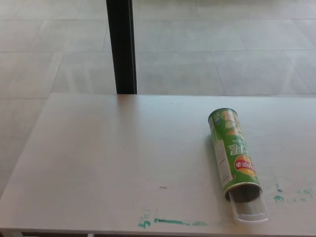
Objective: Use the finger on the right hand of the robot to pull out the chips tray kept inside a container in the middle of the desk
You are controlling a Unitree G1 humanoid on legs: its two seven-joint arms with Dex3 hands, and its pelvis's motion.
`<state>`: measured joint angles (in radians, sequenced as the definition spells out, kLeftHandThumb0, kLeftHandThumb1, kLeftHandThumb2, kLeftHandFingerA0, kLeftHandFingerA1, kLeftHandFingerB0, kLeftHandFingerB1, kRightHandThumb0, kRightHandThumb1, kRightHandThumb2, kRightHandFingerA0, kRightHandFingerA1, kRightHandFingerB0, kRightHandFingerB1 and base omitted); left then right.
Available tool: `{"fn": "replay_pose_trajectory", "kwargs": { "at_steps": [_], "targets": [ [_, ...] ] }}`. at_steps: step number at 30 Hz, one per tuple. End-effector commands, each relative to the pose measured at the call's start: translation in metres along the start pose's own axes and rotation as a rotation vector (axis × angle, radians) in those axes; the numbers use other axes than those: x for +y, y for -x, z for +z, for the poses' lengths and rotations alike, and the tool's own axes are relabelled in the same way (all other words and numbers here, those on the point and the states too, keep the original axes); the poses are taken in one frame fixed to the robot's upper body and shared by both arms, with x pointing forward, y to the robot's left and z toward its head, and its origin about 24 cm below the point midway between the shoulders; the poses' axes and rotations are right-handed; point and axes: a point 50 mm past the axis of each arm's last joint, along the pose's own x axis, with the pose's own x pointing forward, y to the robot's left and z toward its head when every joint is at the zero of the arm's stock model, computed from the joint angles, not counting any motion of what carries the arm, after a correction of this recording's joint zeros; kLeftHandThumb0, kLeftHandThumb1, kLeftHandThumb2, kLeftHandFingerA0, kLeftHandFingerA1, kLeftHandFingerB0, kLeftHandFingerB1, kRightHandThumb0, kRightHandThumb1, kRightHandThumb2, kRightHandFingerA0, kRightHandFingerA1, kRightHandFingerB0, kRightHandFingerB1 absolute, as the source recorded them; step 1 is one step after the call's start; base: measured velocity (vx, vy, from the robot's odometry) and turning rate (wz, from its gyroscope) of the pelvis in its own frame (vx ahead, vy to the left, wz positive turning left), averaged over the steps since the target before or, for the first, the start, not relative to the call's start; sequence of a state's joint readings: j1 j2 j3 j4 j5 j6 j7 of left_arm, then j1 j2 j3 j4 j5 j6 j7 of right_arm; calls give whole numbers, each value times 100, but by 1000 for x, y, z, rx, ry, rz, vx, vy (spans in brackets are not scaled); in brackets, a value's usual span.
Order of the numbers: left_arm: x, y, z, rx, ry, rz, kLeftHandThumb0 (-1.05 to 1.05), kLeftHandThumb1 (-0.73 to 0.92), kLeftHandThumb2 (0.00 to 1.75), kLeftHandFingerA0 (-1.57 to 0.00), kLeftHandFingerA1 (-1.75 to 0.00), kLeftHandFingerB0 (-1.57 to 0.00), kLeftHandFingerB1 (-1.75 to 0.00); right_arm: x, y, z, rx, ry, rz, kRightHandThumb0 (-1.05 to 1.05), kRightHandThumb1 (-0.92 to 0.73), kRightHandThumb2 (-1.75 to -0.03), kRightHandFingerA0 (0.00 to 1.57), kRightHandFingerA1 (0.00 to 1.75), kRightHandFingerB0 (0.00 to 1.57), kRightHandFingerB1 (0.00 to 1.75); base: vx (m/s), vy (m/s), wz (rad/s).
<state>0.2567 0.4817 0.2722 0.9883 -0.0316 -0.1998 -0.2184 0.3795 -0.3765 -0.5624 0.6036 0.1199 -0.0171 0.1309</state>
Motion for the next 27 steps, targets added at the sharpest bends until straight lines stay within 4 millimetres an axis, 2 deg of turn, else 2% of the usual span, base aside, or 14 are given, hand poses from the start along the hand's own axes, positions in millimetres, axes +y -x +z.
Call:
{"fn": "replay_pose_trajectory", "kwargs": {
  "at_steps": [1, 2, 3, 4, 8, 10, 12, 14, 16, 18, 21, 22, 26, 27],
  "targets": [
    [5, 2, 5, -55, 2, -14, -43, 74, 62, -50, -51, -48, -41, -20, 3, 25, -95, -97, -30, -33, -68, -59, 70, 65, 34, 35, 0, 0, 0],
    [4, 2, 4, -54, 2, -15, -43, 74, 62, -50, -51, -48, -41, -21, 4, 28, -100, -96, -33, -33, -68, -59, 70, 65, 34, 35, 0, 0, 0],
    [4, 2, 3, -50, 1, -15, -43, 74, 62, -49, -48, -47, -41, -24, 4, 35, -127, -113, -48, -31, -68, -60, 77, 76, 35, 35, 0, 0, 0],
    [4, 1, 2, -44, 7, -18, -44, 73, 62, -48, -49, -48, -41, -29, 6, 49, -189, -162, -85, -27, -66, -59, 80, 77, 36, 37, 0, 0, 0],
    [5, 1, 4, -51, 14, -25, -43, 75, 62, -48, -47, -49, -42, -38, 8, 84, -332, -207, -152, -27, -67, -60, 77, 74, 35, 34, 0, 0, 0],
    [5, 0, 4, -45, 16, -20, -43, 74, 62, -48, -49, -50, -42, -41, 17, 123, -518, -189, -165, -27, -66, -59, 77, 72, 34, 34, 0, 0, 0],
    [5, 0, 4, -48, 12, -19, -43, 74, 62, -49, -54, -50, -42, -43, 21, 143, -571, -202, -156, -30, -64, -59, 78, 70, 34, 33, 0, 0, 0],
    [5, 1, 4, -53, 12, -21, -44, 74, 62, -48, -50, -48, -42, -38, 34, 178, -718, -244, -121, -26, -61, -58, 84, 72, 36, 34, 0, 0, 0],
    [5, 1, 3, -52, 11, -21, -44, 74, 62, -48, -50, -48, -42, -36, 39, 187, -749, -253, -109, -26, -61, -58, 84, 72, 36, 34, 0, 0, 0],
    [5, 0, 5, -61, 12, -22, -43, 75, 62, -49, -49, -49, -42, -18, 63, 233, -912, -203, -12, -21, -60, -58, 83, 76, 33, 34, 0, 0, 0],
    [6, 1, 6, -64, 1, -22, -43, 76, 63, -49, -50, -49, -42, -2, 79, 252, -966, -132, 61, -15, -59, -57, 82, 90, 32, 35, 0, 0, 0],
    [6, 1, 5, -64, 1, -22, -43, 75, 62, -49, -51, -49, -42, 4, 82, 256, -996, -119, 102, -10, -43, -88, 82, 92, 18, 51, 0, 0, 0],
    [5, 1, 5, -57, 5, -23, -42, 76, 62, -49, -48, -49, -42, 27, 95, 266, -1070, -11, 200, -4, -44, -87, 80, 92, 15, 49, 0, 0, 0],
    [5, 0, 5, -53, 13, -22, -42, 75, 62, -48, -48, -49, -42, 35, 100, 268, -1106, 51, 222, -8, -59, -58, 84, 98, 28, 37, 0, 0, 0]
  ]
}}
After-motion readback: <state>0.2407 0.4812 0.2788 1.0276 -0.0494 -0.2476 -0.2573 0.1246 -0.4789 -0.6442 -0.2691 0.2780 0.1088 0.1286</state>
